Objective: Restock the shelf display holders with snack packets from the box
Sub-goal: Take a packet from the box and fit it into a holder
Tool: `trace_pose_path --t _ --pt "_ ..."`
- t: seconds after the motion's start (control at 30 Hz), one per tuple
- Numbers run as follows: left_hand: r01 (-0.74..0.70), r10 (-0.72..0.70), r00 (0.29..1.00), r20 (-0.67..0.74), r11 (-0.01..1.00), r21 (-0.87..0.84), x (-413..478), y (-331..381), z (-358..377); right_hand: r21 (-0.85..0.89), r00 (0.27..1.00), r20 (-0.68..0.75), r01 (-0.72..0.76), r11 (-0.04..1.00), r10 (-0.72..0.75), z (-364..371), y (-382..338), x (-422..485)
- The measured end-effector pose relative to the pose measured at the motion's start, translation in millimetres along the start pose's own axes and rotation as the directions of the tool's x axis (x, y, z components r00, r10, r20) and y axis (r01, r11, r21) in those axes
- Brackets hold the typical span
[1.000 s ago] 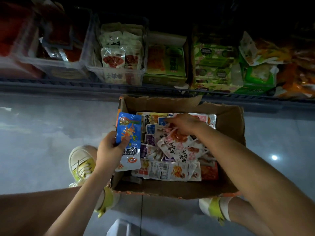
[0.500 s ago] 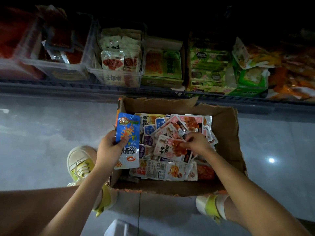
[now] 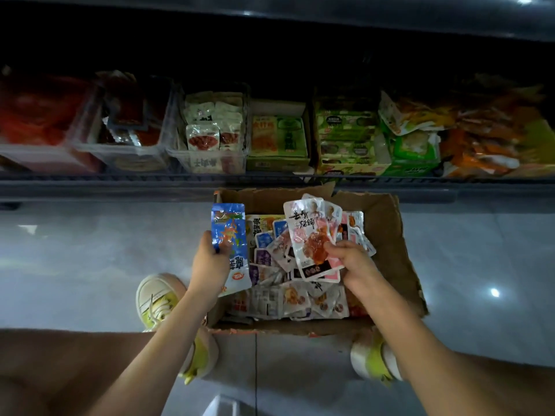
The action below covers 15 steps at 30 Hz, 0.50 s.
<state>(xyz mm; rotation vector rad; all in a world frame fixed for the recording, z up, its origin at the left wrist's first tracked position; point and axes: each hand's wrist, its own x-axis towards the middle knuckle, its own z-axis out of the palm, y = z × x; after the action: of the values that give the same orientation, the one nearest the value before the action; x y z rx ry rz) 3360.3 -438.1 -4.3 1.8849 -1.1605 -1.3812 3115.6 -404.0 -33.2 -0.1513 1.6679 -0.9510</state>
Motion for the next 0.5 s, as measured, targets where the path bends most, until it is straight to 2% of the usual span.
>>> trace_pose_path --t 0.07,0.17,0.23,0.3,0.4,0.5 --pt "-0.030 0.029 0.999 -0.012 0.998 -0.055 -8 14 -3 0.047 0.998 0.051 0.029 0.998 -0.032 6 -12 -16" --pt "-0.037 0.038 0.999 -0.001 0.961 -0.275 -22 43 -13 0.147 0.982 0.177 0.042 0.988 -0.068 21 -31 -45" --pt "-0.030 0.040 0.999 0.014 0.914 -0.404 -35 66 -23 0.154 0.969 0.188 0.130 0.979 -0.158 35 -45 -69" --pt "-0.060 0.080 0.997 0.021 0.874 -0.483 -49 86 -33 0.079 0.946 0.170 0.266 0.961 -0.276 51 -58 -100" --pt "-0.161 0.195 0.981 0.018 0.853 -0.497 -69 111 -48 -0.012 0.860 0.211 0.478 0.878 -0.465 81 -77 -148" --pt "-0.230 0.249 0.968 -0.040 0.805 -0.547 -83 133 -68 -0.071 0.734 0.370 0.634 0.770 -0.569 108 -90 -189"
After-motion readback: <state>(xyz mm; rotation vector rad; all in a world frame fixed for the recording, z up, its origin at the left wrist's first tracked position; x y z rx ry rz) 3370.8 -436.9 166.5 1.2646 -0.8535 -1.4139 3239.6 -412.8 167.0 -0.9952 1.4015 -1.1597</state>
